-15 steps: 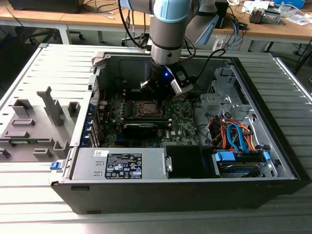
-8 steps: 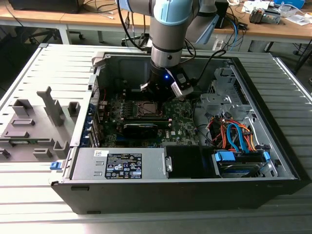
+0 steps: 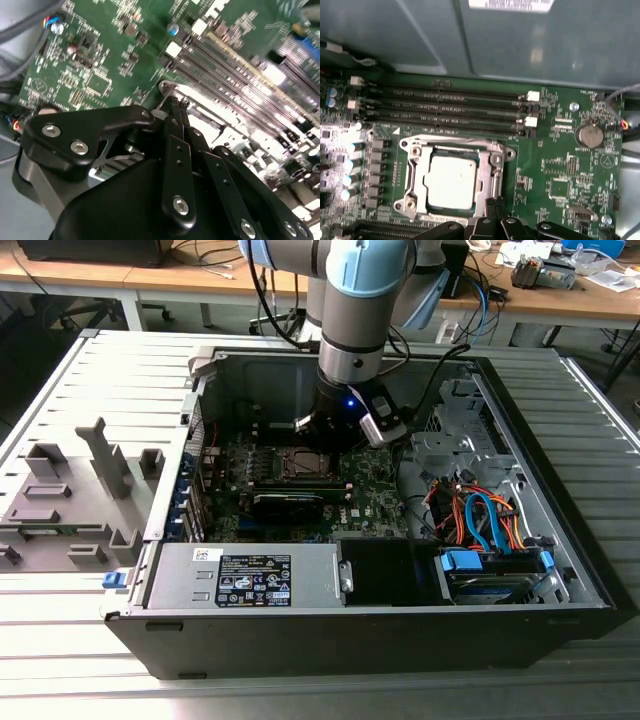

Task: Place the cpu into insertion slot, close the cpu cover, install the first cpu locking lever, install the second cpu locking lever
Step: 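Install the second cpu locking lever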

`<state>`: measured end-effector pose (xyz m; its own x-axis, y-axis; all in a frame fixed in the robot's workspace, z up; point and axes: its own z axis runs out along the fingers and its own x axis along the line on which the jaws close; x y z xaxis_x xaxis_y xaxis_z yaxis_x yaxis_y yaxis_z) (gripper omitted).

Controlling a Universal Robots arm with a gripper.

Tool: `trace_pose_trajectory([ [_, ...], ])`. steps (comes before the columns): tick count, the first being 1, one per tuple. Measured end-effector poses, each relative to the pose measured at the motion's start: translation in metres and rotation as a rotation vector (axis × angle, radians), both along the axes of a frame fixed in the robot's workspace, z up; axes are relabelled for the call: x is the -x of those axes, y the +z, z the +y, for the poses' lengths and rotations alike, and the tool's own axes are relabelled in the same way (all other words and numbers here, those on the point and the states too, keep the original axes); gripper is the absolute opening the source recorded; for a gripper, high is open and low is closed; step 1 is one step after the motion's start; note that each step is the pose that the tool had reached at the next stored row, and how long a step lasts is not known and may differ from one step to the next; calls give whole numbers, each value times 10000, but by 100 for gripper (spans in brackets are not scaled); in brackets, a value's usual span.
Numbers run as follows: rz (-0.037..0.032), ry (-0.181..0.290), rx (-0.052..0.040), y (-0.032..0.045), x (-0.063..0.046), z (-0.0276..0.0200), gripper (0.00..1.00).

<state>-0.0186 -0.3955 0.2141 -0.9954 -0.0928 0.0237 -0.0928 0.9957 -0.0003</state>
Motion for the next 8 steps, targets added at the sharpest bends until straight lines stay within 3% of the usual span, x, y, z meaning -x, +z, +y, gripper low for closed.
trace_pose_trajectory([
  [5,26,-4,-1,-9,-29,-125,11],
  [8,27,-8,0,-9,4,-157,11],
])
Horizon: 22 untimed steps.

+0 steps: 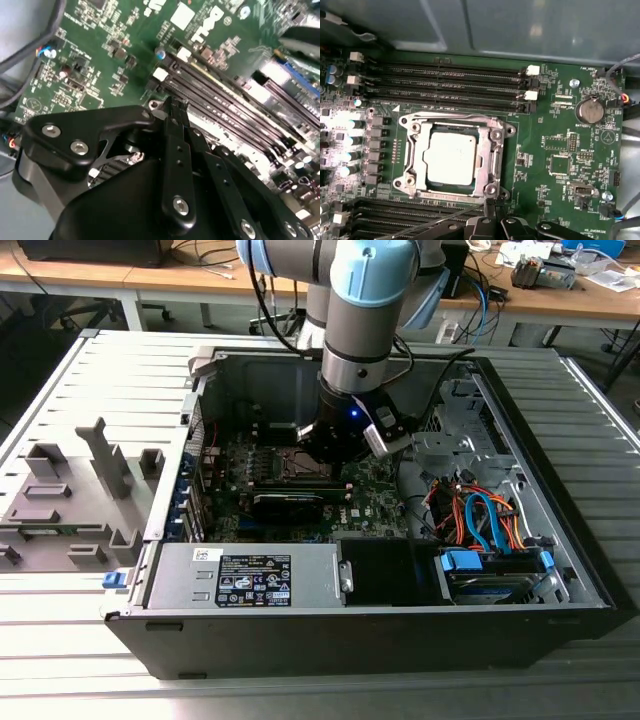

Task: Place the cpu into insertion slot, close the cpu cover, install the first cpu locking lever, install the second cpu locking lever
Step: 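Install the second cpu locking lever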

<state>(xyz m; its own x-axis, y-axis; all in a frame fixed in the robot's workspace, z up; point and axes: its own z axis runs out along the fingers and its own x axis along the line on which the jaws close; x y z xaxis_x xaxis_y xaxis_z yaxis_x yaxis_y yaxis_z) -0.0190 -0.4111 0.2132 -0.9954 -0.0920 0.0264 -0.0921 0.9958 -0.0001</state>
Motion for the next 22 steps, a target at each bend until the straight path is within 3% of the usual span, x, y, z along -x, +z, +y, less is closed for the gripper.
trace_pose_trajectory([
  [7,-27,0,2,0,393,-7,11],
  [9,-45,0,-3,-5,575,-7,11],
  [11,-56,1,-4,-9,666,-7,11],
  [14,-63,1,-7,-16,892,-7,11],
  [22,-62,524,-62,-38,919,-7,11],
])
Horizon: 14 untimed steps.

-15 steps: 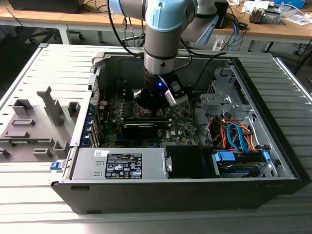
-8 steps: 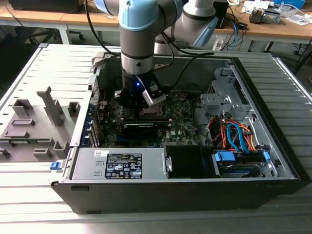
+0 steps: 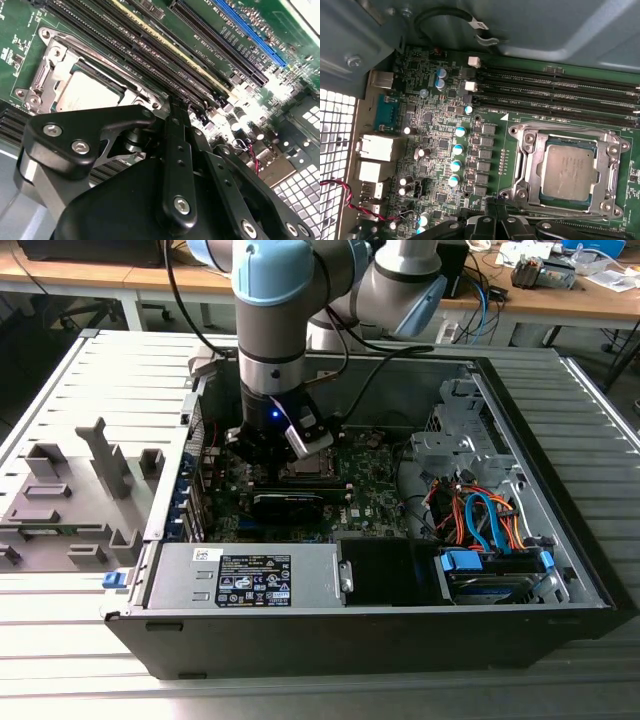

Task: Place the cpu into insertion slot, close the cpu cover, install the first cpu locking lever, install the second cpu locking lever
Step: 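Install the second cpu locking lever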

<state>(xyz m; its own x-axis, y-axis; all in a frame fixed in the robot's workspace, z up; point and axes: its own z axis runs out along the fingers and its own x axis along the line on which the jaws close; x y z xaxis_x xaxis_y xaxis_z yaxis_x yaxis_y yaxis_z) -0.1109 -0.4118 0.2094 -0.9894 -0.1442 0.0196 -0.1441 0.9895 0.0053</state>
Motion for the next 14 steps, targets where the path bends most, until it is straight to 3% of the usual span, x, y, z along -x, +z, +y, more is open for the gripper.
trace_pose_trajectory([
  [7,-1,617,-97,-6,0,15,11],
  [14,1,791,-146,-27,0,23,11],
])
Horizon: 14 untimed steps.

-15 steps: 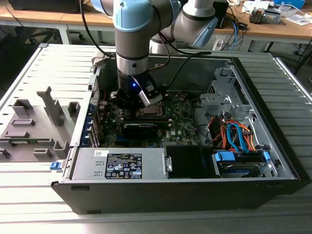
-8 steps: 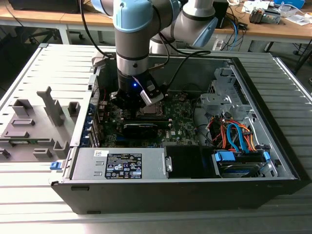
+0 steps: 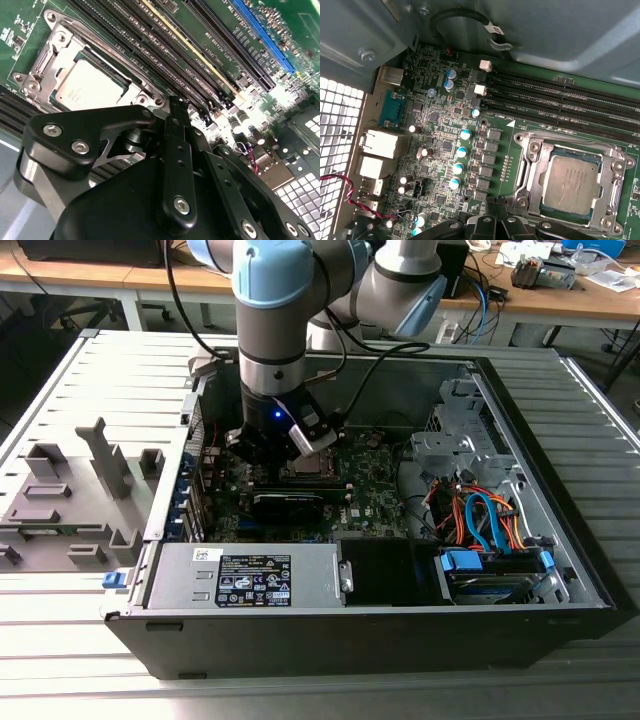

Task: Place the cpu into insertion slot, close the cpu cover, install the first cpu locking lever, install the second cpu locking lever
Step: 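Install the second cpu locking lever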

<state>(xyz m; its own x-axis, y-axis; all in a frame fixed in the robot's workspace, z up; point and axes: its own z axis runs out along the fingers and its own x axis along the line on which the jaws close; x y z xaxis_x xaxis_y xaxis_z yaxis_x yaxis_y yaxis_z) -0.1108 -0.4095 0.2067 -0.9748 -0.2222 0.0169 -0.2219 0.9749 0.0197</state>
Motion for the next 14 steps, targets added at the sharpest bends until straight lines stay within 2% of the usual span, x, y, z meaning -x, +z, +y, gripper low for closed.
trace_pose_trajectory([
  [4,-2,100,-75,-6,0,23,11],
  [8,-3,126,-111,-32,0,27,11],
  [11,-2,128,-138,-84,-1,-14,11],
  [14,-1,126,-140,-77,0,-32,11],
])
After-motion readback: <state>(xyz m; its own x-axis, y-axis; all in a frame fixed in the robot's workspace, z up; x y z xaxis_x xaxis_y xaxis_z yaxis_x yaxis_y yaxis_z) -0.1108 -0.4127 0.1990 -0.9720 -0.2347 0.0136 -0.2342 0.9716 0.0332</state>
